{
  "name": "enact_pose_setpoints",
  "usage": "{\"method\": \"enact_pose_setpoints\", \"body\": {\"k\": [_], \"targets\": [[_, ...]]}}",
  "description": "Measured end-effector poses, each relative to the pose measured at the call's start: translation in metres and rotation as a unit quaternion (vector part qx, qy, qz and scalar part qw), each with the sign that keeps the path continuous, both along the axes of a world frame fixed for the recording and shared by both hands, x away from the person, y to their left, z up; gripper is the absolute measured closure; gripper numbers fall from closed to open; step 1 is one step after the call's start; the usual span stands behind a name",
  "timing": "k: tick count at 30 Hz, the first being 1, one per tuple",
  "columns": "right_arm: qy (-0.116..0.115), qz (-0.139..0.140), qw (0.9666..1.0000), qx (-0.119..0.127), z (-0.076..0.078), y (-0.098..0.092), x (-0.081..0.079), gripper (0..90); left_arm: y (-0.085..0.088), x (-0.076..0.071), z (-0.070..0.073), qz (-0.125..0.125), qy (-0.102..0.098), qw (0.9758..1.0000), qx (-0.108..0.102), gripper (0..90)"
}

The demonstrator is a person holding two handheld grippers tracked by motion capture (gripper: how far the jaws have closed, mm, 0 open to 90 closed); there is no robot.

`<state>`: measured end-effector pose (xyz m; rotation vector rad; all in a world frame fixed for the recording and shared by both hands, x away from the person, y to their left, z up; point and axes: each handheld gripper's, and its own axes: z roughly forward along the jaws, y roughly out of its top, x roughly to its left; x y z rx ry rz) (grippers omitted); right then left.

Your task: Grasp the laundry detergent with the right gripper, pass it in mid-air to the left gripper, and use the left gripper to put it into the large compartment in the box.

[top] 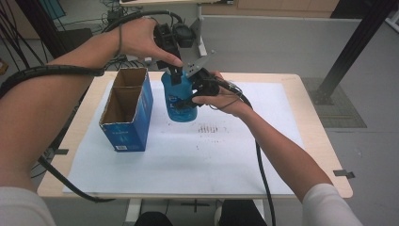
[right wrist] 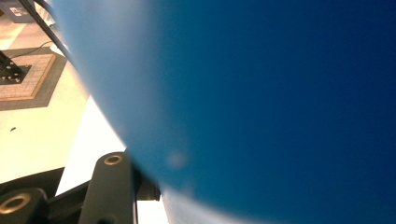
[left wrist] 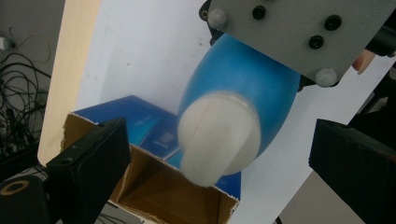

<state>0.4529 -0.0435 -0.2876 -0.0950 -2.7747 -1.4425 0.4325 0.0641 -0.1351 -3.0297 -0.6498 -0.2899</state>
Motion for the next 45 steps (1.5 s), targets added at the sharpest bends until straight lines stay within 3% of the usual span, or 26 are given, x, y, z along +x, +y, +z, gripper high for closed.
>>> {"method": "enact_pose_setpoints", "body": {"k": [12,24,45], "targets": [[-0.006,0.021,0.9997,0.014,0.001,0.004,-0.008,43.4,0.003,-0.003,-0.008,-0.008,0.014,0.9998,0.008,5.8],[-0.008,0.042,0.9988,0.024,0.004,0.005,-0.014,43.4,0.007,-0.002,-0.023,-0.008,0.033,0.9994,0.001,5.7],[-0.001,0.038,0.9987,0.033,0.007,-0.002,-0.015,43.3,0.0,-0.003,-0.024,-0.016,0.046,0.9987,-0.013,5.8]]}}
